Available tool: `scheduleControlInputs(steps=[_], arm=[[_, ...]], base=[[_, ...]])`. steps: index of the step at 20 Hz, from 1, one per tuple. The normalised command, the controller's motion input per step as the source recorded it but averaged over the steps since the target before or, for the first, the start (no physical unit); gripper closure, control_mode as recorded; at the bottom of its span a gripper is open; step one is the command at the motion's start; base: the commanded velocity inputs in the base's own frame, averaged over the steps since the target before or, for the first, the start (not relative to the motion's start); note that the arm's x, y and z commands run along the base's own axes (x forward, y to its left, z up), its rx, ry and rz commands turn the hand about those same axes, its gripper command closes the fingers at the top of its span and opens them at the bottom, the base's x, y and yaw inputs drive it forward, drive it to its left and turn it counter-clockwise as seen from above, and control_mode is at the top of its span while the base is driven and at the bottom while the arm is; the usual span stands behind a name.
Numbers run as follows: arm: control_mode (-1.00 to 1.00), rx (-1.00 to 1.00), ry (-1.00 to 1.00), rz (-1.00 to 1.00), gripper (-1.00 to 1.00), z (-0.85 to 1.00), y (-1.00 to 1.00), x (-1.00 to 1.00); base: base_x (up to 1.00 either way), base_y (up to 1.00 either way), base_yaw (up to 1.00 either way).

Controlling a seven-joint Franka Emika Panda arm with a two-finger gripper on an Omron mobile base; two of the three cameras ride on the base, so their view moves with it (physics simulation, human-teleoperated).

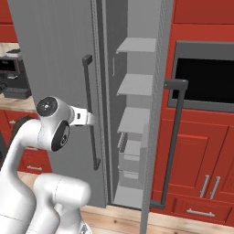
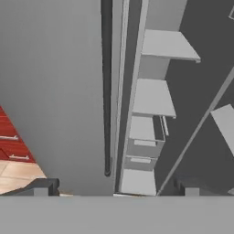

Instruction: Move the hot dog bun to the plate on the dining table and place the condiment next to that plate. Then navigate to the fridge and take the sausage and place it on the plate as well.

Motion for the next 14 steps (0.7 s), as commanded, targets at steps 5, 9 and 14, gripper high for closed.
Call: scheduleControlInputs(steps=[5, 9, 14], arm=[[-1.0, 0.0, -0.09, -0.05, -1.0, 0.34, 0.42, -0.03], [-1.0, 0.02, 0.0, 0.0, -1.0, 0.26, 0.11, 0.11], [-1.0, 0.05, 0.0, 0.0, -1.0, 0.19, 0.0, 0.32]], base=[[0.0, 0.0, 0.0], [0.0, 0.0, 0.0], [0.0, 0.0, 0.0]])
